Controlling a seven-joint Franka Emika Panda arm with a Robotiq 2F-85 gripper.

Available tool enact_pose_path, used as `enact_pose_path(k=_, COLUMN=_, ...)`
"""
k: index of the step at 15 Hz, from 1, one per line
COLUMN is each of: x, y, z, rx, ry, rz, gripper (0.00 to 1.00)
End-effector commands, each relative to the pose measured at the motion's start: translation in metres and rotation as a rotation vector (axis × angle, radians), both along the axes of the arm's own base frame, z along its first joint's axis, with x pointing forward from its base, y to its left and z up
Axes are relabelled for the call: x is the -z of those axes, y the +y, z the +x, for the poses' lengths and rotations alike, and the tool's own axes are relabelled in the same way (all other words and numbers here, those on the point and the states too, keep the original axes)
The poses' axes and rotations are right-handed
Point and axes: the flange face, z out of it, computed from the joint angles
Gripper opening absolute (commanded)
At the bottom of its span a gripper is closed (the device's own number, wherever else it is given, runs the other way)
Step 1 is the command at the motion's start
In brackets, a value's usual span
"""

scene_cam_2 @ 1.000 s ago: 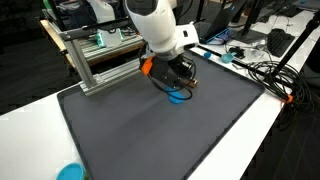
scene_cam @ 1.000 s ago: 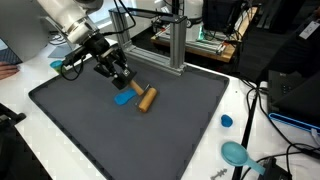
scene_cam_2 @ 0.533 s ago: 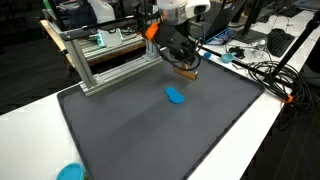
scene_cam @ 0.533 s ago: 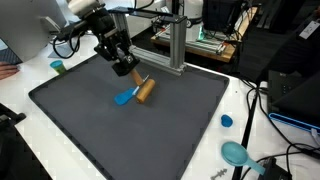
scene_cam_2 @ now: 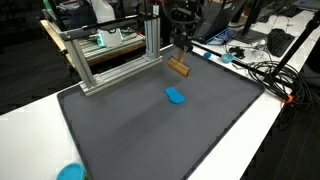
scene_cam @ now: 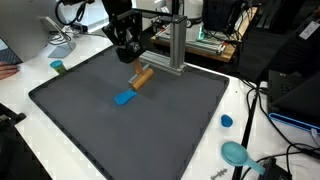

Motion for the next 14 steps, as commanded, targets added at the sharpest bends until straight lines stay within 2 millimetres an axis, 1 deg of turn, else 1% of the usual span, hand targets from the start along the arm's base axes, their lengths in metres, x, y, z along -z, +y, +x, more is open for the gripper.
enact_pose_path(k=1, x=0.008, y=0.020, z=-0.001, rx=0.071, ry=-0.058, rz=-0.169, gripper=0.22)
enact_pose_path(k=3, x=0.017, y=0.027, z=0.001, rx=0.095, ry=-0.099, rz=-0.244, gripper=0.22)
enact_pose_path(k=5, x=0.025, y=0.029, z=0.005, rx=0.134, ry=-0.102, rz=-0.292, gripper=0.22)
enact_pose_path(k=6, x=0.029, y=0.028, z=0.009, rx=0.153, ry=-0.106, rz=-0.303, gripper=0.22)
enact_pose_path(k=7, x=0.029, y=0.030, z=0.003, rx=0.123, ry=-0.075, rz=-0.266, gripper=0.22)
enact_pose_path(k=8, x=0.033, y=0.030, z=0.003, rx=0.128, ry=-0.070, rz=-0.269, gripper=0.47)
enact_pose_path(k=9, x=0.037, y=0.030, z=0.003, rx=0.128, ry=-0.065, rz=-0.269, gripper=0.22)
enact_pose_path(k=11, x=0.039, y=0.028, z=0.012, rx=0.124, ry=-0.099, rz=-0.282, gripper=0.22)
enact_pose_path(k=14, x=0.045, y=0.028, z=0.019, rx=0.128, ry=-0.108, rz=-0.273, gripper=0.22)
